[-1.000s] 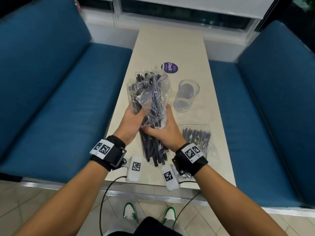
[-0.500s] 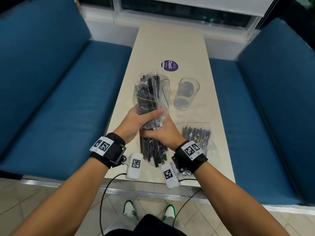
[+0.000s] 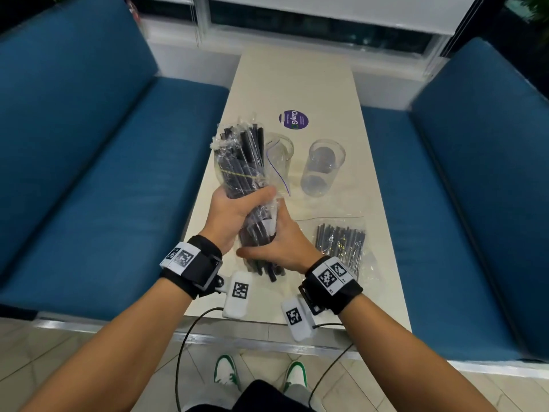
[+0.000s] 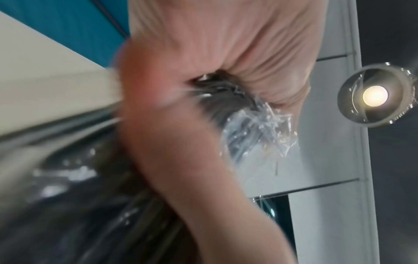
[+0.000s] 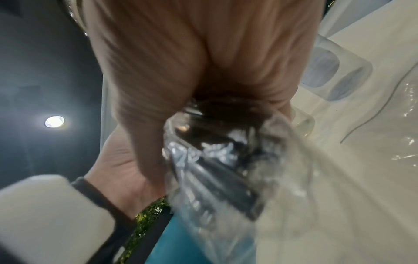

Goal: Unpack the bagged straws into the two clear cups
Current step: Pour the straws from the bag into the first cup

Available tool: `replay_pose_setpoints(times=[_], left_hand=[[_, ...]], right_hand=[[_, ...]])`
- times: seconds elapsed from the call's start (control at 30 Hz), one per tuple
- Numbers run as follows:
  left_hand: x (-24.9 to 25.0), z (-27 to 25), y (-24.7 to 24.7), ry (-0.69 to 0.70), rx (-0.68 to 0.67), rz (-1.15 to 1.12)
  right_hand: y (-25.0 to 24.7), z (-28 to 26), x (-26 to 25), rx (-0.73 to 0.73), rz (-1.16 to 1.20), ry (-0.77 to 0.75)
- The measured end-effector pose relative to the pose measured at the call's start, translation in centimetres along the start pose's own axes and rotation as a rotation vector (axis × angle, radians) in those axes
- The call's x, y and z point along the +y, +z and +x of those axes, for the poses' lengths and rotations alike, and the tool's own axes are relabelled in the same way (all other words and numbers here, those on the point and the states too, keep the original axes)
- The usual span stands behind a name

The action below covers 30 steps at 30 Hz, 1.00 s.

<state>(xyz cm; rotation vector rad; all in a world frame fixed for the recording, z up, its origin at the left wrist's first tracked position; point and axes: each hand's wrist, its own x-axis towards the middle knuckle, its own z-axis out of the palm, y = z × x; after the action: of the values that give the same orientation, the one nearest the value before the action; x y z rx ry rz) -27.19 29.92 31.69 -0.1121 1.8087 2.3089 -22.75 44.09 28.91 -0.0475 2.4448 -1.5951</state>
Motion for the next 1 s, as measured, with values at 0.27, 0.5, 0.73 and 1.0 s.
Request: replay_pose_setpoints(times=[0.27, 0.5, 0.73, 1.0], left_hand=[[1.4, 0.6, -1.1, -0.081, -0.211, -0.019], [0.6, 0.2, 0.1, -0.019, -0.112, 0.065], [0.3, 0.4, -0.9, 0.083, -0.208, 0.2], [1.4, 1.2, -0.5, -0.024, -0.039, -0.043]], right_hand=[[0.6, 0.6, 0.9, 0.083, 0.15, -0.013], [0.8, 1.4, 0.7, 0.103, 0.226, -0.008], [0.1, 1.2, 0.2, 0.062, 0.2, -0.027], [-0.6, 1.5, -1.2, -0.075, 0.172, -0.065]])
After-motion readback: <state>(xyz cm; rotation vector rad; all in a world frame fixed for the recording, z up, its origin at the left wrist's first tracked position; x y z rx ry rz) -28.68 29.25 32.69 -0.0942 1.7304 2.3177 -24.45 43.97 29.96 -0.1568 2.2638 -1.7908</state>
